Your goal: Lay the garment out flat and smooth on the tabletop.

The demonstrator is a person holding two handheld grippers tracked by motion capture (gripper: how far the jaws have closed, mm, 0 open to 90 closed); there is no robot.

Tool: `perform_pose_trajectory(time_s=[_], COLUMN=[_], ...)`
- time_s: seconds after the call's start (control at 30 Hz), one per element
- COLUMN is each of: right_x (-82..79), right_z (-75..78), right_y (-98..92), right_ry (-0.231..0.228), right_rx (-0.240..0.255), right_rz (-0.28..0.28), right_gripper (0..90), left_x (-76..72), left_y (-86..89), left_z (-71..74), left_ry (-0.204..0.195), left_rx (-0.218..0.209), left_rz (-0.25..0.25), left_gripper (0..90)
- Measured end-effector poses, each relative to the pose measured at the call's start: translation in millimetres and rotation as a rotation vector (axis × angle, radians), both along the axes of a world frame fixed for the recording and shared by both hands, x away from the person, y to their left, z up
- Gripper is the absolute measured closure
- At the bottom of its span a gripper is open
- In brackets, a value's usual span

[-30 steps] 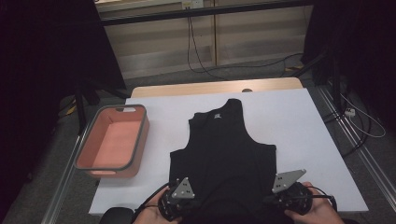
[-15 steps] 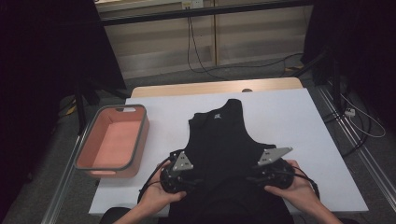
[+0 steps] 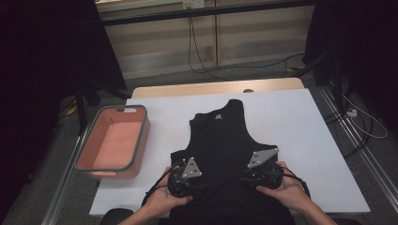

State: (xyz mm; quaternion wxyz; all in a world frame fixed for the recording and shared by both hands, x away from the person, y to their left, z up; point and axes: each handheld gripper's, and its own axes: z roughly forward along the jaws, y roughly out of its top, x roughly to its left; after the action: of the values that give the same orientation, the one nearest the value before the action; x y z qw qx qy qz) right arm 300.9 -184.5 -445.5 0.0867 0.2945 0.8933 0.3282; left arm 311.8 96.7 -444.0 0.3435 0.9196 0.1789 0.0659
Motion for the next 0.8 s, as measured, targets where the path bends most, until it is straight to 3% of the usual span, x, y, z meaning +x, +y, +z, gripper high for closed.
perform_pose_trajectory(time_s=[0.03,0.1,0.13,0.2,0.27,0.3,0.37,0.43,0.5,0.67,0.8], right_x=[0.5,1.5,1.3,0.1,-1.2,-2.6,-6.7,-11.2,-16.2,-33.6,-52.7], right_z=[-0.3,-1.3,-1.1,-0.8,0.0,-0.1,0.1,0.7,1.5,1.9,2.8], right_y=[-0.3,-1.3,-1.2,-0.3,-0.7,-1.9,-4.2,-5.1,-4.7,-6.5,-8.0], right_ry=[0.001,0.021,0.024,0.018,0.032,0.034,0.042,0.043,0.043,0.050,0.053], right_rx=[0.005,0.026,0.027,0.023,0.027,0.033,0.041,0.034,0.025,0.032,0.031], right_rz=[0.000,0.008,0.003,-0.001,-0.009,-0.009,-0.008,-0.004,0.000,-0.001,-0.002], right_gripper=[83.8,89.4,89.8,89.9,90.0,90.0,90.0,90.0,90.0,90.0,89.9], left_x=[-1.0,-4.6,-5.9,-8.8,-10.1,-9.6,-12.5,-16.6,-16.7,-29.5,-42.7], left_y=[-1.1,-2.7,-2.9,-3.3,-0.7,2.4,6.4,9.5,13.7,9.8,9.5], left_z=[-0.7,0.7,2.2,2.8,3.8,5.4,6.7,7.8,10.0,9.3,10.0], left_ry=[0.016,0.028,0.019,0.014,0.034,0.036,0.045,0.056,0.057,0.073,0.097], left_rx=[-0.020,-0.006,0.017,0.019,0.018,0.045,0.054,0.026,0.051,0.071,0.064], left_rz=[0.000,0.005,0.002,0.002,0.006,-0.023,-0.030,-0.002,-0.015,-0.047,-0.064], left_gripper=[74.1,88.3,89.8,90.0,90.0,90.0,90.0,90.0,90.0,90.0,90.0])
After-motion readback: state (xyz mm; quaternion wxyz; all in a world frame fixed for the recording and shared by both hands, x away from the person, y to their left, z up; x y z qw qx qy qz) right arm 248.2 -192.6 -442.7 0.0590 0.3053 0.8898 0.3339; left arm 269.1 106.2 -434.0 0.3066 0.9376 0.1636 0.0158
